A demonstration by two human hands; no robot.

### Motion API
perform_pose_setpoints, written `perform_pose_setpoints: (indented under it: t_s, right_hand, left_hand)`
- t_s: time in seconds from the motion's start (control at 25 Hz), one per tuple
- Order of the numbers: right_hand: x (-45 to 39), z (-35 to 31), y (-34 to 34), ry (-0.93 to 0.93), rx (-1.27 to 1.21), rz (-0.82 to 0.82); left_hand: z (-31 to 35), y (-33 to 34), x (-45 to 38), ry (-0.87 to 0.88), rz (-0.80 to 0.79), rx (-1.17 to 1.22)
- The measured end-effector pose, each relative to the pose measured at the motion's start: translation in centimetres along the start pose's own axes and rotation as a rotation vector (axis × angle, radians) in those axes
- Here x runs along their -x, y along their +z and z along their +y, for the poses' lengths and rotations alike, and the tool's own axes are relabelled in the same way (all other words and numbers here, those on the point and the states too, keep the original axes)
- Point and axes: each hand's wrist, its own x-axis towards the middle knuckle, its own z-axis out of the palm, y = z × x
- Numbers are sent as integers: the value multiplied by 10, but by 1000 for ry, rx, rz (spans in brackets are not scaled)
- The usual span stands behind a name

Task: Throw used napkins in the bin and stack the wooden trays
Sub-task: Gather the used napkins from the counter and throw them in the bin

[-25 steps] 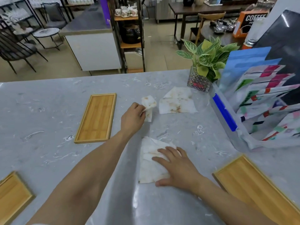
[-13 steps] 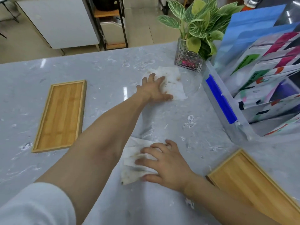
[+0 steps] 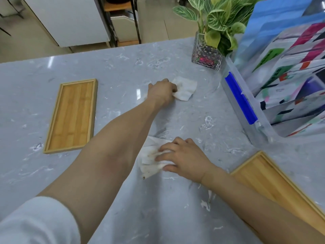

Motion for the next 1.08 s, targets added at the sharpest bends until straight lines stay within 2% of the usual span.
perform_pose_setpoints:
  t_s: [0.2, 0.32, 0.68, 0.88, 1.08]
  right_hand:
    - [8, -3, -6, 120, -95, 50]
    - [24, -7, -4, 231, -131, 113]
    - [99, -42, 0, 538, -376, 340]
    - [138, -80, -2, 619, -385, 479]
    - [176, -138, 5, 687, -347, 576]
  left_hand:
    - [-34, -11, 67, -88, 2, 132]
    - [-51, -13, 116, -147, 65, 327]
    - [-78, -3, 244, -165, 174, 613]
    - [-80, 3, 312, -80, 142, 742]
    - [-89, 6, 375, 84, 100, 645]
